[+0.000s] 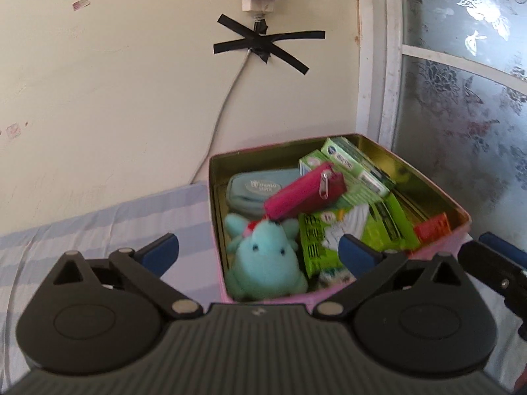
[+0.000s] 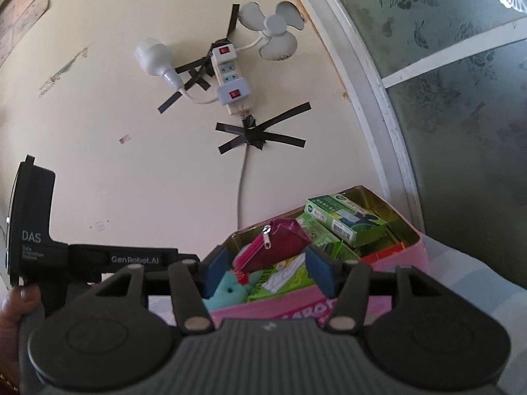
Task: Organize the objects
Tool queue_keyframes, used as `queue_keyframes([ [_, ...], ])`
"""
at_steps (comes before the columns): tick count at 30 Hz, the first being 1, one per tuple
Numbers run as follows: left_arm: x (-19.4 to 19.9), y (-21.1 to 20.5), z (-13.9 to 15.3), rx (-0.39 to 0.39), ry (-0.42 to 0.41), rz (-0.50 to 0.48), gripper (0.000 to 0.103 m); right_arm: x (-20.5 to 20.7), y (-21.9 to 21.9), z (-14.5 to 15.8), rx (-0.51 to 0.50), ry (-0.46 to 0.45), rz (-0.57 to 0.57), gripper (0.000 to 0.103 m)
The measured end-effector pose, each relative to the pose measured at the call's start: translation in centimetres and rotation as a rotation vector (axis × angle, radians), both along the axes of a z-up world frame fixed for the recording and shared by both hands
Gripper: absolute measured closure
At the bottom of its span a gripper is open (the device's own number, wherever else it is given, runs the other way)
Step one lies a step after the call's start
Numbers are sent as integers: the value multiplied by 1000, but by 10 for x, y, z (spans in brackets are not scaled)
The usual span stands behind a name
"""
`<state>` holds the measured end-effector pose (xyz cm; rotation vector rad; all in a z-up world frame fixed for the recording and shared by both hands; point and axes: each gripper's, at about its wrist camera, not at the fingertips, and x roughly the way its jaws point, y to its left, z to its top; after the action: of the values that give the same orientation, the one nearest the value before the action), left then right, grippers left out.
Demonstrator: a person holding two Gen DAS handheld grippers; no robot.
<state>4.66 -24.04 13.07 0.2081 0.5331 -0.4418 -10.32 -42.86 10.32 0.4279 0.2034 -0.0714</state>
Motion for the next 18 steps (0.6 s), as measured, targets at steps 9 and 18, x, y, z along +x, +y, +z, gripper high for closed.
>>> queue_keyframes([
  [9,-44,31,-3,-24,11,0,0,-33,32,5,-18,12,23,39],
  [18,-82,63,-15,-24,9,26,0,-63,60,5,-64,22,40,31],
])
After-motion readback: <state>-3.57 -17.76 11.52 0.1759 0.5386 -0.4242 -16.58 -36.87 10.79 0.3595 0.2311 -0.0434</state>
